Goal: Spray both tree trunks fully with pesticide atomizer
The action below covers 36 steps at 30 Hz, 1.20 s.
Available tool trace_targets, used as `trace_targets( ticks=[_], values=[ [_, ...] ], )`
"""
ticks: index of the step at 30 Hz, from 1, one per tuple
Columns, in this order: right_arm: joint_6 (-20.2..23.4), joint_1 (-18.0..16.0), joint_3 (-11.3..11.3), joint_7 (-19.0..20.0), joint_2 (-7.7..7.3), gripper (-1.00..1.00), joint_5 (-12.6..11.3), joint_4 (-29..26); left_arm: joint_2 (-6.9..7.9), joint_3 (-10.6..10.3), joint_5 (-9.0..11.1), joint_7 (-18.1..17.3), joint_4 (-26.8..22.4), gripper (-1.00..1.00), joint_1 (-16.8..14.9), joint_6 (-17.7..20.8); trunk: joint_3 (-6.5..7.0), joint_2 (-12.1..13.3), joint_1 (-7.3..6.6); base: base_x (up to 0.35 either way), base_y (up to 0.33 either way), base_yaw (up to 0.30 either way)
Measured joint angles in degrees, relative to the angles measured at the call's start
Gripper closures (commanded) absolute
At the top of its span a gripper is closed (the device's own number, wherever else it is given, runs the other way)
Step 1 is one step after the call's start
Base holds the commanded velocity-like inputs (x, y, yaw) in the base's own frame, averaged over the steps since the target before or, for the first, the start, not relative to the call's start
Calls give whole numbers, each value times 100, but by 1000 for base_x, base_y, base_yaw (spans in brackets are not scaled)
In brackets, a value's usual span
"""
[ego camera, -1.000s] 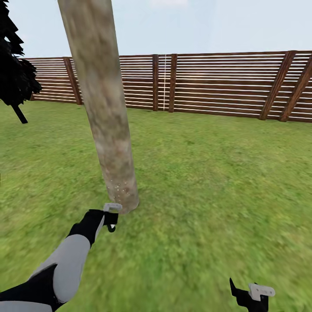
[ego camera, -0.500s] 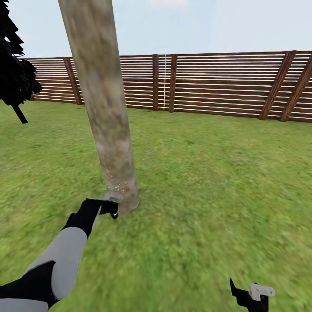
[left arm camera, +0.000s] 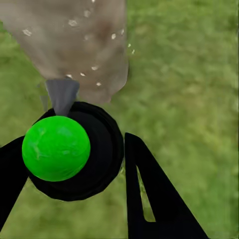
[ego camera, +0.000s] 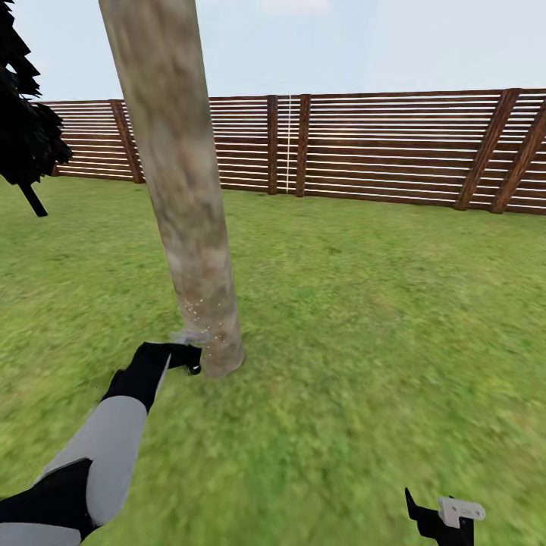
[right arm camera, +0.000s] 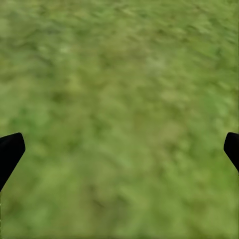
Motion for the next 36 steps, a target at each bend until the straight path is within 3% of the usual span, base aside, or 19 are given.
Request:
trace_targets(
  ticks=[2, 5, 7, 9, 12, 16, 18, 21, 24, 25, 27, 28, 29, 32, 34, 36],
  values=[
    [0, 0, 0, 0, 0, -100, 0, 0, -187, -8, -22, -1, -7, 100, -57, 162, 0, 0, 0, 0, 0, 0],
    [0, 0, 1, 0, 0, -100, 1, -2, -170, 2, -45, -22, -12, 100, -208, 417, 0, 0, 0, 0, 0, 0],
    [0, 0, 1, 0, 0, -100, 1, -1, -44, 16, -67, -26, -67, 100, -232, 439, 0, 0, 0, 0, 0, 0],
    [0, 0, 1, 0, 0, -100, 1, -3, 178, 32, -51, -143, -202, 100, -239, 456, 0, 0, 0, 0, 0, 0],
    [0, 0, 1, 0, 0, -100, 1, -7, 380, 31, -26, -568, -252, 100, -332, 470, 0, 0, 0, 0, 0, 0],
    [0, 0, 1, 0, 0, -100, 0, -9, 311, 0, -21, -678, -250, 100, -522, 496, 0, 0, 0, 0, 0, 0],
    [0, 0, 0, 0, 0, -100, 0, -9, 221, -22, -19, -680, -253, 100, -767, 822, 1, 0, 0, 0, 0, 0],
    [0, 0, 1, 0, 0, -100, 1, -9, 310, -41, -114, -706, -253, 100, -855, 1005, 0, 0, 0, 0, 0, 0],
    [0, 0, 1, 0, 0, -100, 1, -9, 615, -62, -152, -718, -239, 100, -999, 1196, 0, 0, 0, 0, 0, 0],
    [0, 0, 1, 0, 0, -100, 0, -9, 637, -131, -128, -719, -229, 100, -1063, 1284, 0, 0, 0, 0, 0, 0],
    [0, 0, 0, 0, 0, -100, 0, -9, 609, -529, -91, -724, -205, 100, -1176, 1482, 0, 0, 0, 0, 0, 0],
    [0, 0, 0, 0, 0, -100, 0, -9, 552, -824, -43, -722, -213, 100, -1233, 1573, 0, 0, 0, 0, 0, 0],
    [0, 0, 0, 0, 0, -100, 0, -9, 480, -933, -25, -724, -204, 100, -1350, 1604, 1, 0, 0, 0, 0, 0],
    [0, 0, 1, 0, 0, -100, 1, -9, 417, -1008, -92, -728, -201, 100, -1526, 1765, 0, 0, 0, 0, 0, 0],
    [0, 0, 1, 0, 0, -100, 1, -9, 522, -1025, -143, -735, -238, 100, -1547, 2112, 0, 0, 0, 0, 0, 0],
    [0, 0, 1, 0, 0, -100, 1, -9, 628, -1027, -147, -736, -247, 100, -1549, 2169, 0, 0, 0, 0, 0, 0]
  ],
)
